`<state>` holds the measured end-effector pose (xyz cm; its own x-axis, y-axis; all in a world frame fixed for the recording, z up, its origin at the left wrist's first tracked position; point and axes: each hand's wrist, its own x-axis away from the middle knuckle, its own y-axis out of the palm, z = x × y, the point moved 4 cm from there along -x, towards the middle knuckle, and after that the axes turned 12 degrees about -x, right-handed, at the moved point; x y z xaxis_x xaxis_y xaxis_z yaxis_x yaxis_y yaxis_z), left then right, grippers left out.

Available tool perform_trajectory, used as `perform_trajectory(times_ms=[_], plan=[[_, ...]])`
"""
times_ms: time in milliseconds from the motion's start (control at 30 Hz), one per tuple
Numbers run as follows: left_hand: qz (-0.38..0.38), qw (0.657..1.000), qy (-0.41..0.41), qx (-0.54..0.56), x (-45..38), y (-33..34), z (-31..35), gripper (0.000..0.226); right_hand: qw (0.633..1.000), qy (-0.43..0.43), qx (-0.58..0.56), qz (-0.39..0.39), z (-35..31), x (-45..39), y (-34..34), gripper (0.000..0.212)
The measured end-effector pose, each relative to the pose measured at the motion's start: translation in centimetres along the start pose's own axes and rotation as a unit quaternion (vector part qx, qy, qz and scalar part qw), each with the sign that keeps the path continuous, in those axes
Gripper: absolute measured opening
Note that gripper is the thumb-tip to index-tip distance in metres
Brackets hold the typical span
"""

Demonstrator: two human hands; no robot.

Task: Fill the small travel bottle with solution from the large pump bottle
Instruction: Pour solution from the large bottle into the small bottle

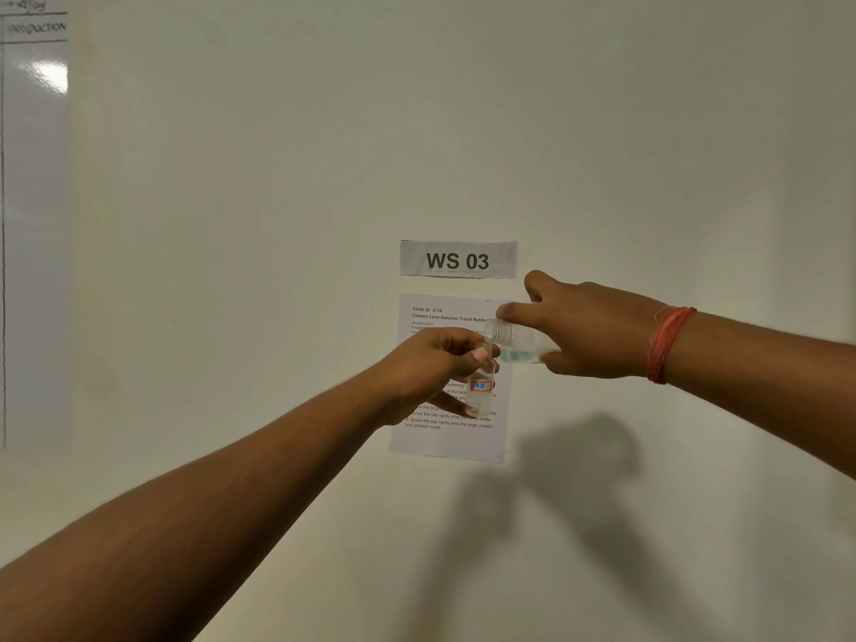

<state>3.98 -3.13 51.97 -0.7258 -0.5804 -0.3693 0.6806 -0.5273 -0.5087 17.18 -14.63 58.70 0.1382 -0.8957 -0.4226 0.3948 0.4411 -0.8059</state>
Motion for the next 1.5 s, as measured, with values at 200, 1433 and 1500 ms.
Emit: perform_trajectory(times_ms=[200, 1433, 1500], plan=[[-0.001, 1.000, -0.001, -0.004, -0.02, -0.02, -0.14, 0.023, 1.000, -0.009, 0.005, -0.004, -0.04, -0.18, 0.02, 0.069], [-0.010, 1.000, -0.010, 0.001, 0.56, 0.39, -0.58, 0.020, 0.997, -0.041, 0.064, -0.020, -0.54, -0.46, 0.19, 0.071], [-0.011, 1.000, -0.011, 0.001, 0.61, 0.39, -0.53, 0.021, 0.997, -0.042, 0.068, -0.020, -0.58, -0.48, 0.20, 0.072]])
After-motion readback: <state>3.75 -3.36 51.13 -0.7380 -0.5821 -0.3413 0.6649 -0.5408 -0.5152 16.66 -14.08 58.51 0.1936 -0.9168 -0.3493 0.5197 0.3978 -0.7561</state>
